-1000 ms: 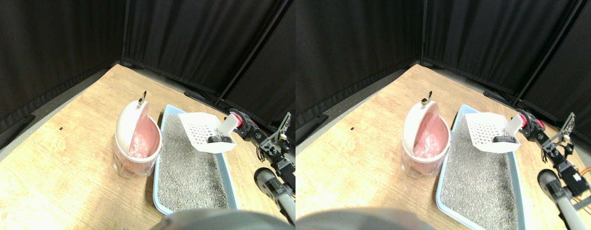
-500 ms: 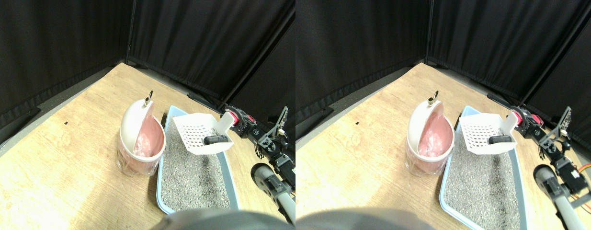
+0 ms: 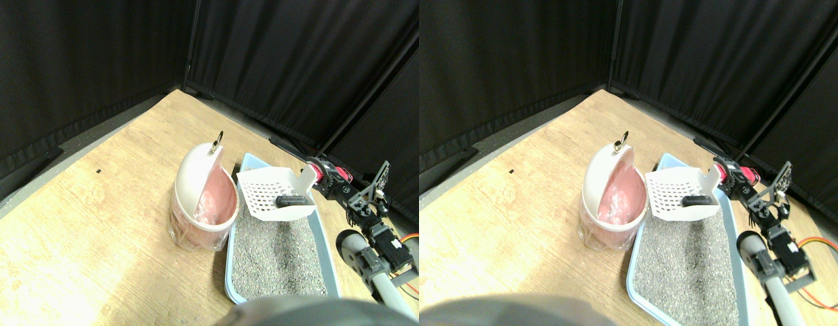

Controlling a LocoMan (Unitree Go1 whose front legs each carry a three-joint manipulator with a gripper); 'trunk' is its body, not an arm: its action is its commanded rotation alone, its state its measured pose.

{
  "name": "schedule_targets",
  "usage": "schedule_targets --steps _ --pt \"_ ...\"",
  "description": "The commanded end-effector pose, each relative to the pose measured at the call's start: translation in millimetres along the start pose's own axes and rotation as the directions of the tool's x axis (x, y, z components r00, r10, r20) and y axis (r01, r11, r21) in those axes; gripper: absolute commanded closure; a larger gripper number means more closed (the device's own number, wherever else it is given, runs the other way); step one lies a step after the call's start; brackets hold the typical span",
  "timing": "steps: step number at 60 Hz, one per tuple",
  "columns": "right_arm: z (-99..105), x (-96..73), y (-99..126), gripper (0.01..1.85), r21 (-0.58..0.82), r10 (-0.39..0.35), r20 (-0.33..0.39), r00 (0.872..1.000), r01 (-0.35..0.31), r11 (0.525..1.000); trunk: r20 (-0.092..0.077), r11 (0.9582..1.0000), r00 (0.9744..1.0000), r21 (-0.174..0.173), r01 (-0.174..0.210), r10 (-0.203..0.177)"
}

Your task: Scoop (unimanual)

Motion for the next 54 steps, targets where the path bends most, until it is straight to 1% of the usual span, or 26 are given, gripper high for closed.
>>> schedule_targets --steps 1,9,16,27,31,43,49,51,54 --pt "9 4.6 9 1.81 -0.021 0.008 0.048 0.999 -0.007 1.000 -0.020 0.9998 0.9997 -0.008 -0.017 0.017" --pt "9 10.3 13 1.81 -0.044 0.007 0.023 1.000 -0.006 0.999 -0.016 0.9997 0.9997 -0.014 -0.021 0.021" --pt "7 15.1 15 1.81 -0.054 0.004 0.008 1.000 -0.004 0.999 -0.017 0.9996 0.9996 -0.016 -0.023 0.023" --pt "5 20.5 17 1.81 -0.092 0.000 0.002 1.000 0.001 0.996 -0.014 0.9994 0.9995 -0.021 -0.027 0.027" --pt "8 20.5 18 1.81 -0.120 -0.018 0.002 1.000 0.018 0.993 -0.013 0.9994 0.9995 -0.022 -0.028 0.028" --pt "20 21.3 18 1.81 -0.184 -0.001 0.012 1.000 0.003 0.983 -0.012 0.9993 0.9995 -0.023 -0.028 0.028" --pt "26 21.2 20 1.81 -0.214 -0.001 0.011 1.000 0.003 0.977 -0.011 0.9993 0.9996 -0.025 -0.027 0.027" --pt "29 20.6 21 1.81 -0.222 -0.014 0.003 1.000 0.014 0.975 -0.011 0.9993 0.9996 -0.026 -0.027 0.027" --pt "31 20.8 22 1.81 -0.227 -0.015 0.004 1.000 0.015 0.974 -0.011 0.9993 0.9996 -0.027 -0.027 0.027"
